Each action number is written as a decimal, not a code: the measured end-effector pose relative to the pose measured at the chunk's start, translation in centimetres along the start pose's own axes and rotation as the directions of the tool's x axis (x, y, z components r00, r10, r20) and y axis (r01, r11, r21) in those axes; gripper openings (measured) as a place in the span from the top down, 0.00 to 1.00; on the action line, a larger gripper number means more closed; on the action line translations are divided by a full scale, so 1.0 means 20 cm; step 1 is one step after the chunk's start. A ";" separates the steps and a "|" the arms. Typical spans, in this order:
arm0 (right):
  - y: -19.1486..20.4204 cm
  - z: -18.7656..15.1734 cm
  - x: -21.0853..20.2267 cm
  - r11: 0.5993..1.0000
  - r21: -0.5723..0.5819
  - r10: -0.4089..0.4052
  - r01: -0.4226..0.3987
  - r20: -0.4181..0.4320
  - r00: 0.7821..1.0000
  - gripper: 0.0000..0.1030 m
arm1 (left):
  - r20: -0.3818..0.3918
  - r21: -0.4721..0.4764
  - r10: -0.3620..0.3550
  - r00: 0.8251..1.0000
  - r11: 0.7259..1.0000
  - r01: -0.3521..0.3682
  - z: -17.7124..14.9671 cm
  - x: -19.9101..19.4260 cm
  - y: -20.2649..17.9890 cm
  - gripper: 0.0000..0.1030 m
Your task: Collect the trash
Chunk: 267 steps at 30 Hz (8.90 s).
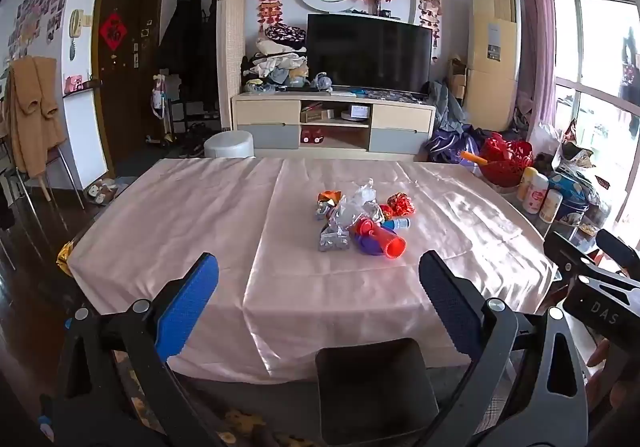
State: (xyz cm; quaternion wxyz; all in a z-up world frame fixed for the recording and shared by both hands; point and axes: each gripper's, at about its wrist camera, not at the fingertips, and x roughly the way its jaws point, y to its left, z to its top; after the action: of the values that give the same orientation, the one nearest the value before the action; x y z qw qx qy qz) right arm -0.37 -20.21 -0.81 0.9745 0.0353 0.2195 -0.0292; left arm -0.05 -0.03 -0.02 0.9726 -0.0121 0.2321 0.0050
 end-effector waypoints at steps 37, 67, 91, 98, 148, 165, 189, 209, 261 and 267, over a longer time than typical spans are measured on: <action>0.02 0.01 0.00 1.000 0.004 0.011 -0.011 0.009 1.000 0.03 | 0.018 -0.018 0.009 1.000 1.000 -0.008 0.01 -0.03 0.04 0.08; 0.03 -0.01 0.07 1.000 -0.007 0.027 -0.027 -0.006 1.000 0.03 | 0.003 -0.024 0.019 1.000 1.000 -0.019 -0.01 0.02 0.05 0.08; 0.03 0.01 0.07 1.000 -0.013 0.014 -0.013 0.024 1.000 0.03 | 0.007 -0.038 0.011 1.000 0.999 -0.010 0.01 0.01 0.04 0.08; 0.01 0.00 0.13 1.000 -0.015 -0.021 0.022 0.092 0.996 0.03 | -0.019 -0.037 -0.021 1.000 0.999 0.021 0.03 0.11 0.06 0.08; 0.30 -0.16 1.20 0.937 -0.081 0.317 -0.340 -0.218 0.923 0.63 | -0.382 0.088 -0.110 0.918 0.984 0.154 -0.08 1.45 0.06 0.20; 0.22 -0.09 1.10 0.939 -0.101 0.310 -0.329 -0.162 0.937 0.64 | -0.396 0.069 -0.123 0.910 0.984 0.163 -0.07 1.49 0.03 0.53; 0.11 -0.34 0.52 0.927 -0.149 0.319 -0.344 -0.172 0.932 0.64 | -0.350 0.066 -0.199 0.915 0.970 0.236 -0.39 0.72 -0.07 0.54; 0.09 -0.89 0.80 0.934 -0.059 0.286 -0.353 -0.472 0.834 0.63 | -0.590 -0.078 -0.261 0.764 0.960 0.268 -0.98 0.90 -0.05 0.53; 0.20 -0.31 1.10 0.940 -0.102 0.279 -0.325 -0.318 0.906 0.14 | -0.364 -0.024 -0.146 0.920 0.989 0.147 -0.20 1.11 0.19 0.09; 0.34 -0.29 1.25 0.931 -0.137 0.272 -0.337 -0.356 0.894 0.13 | -0.371 -0.016 -0.123 0.920 0.992 0.126 -0.10 1.22 0.23 0.09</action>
State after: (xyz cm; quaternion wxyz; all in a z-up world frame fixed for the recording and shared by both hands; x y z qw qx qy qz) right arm 20.26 -13.97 -16.34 0.9148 -0.0218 0.3735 0.1523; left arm 20.79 4.53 -13.02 0.9095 -0.0235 0.4107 -0.0603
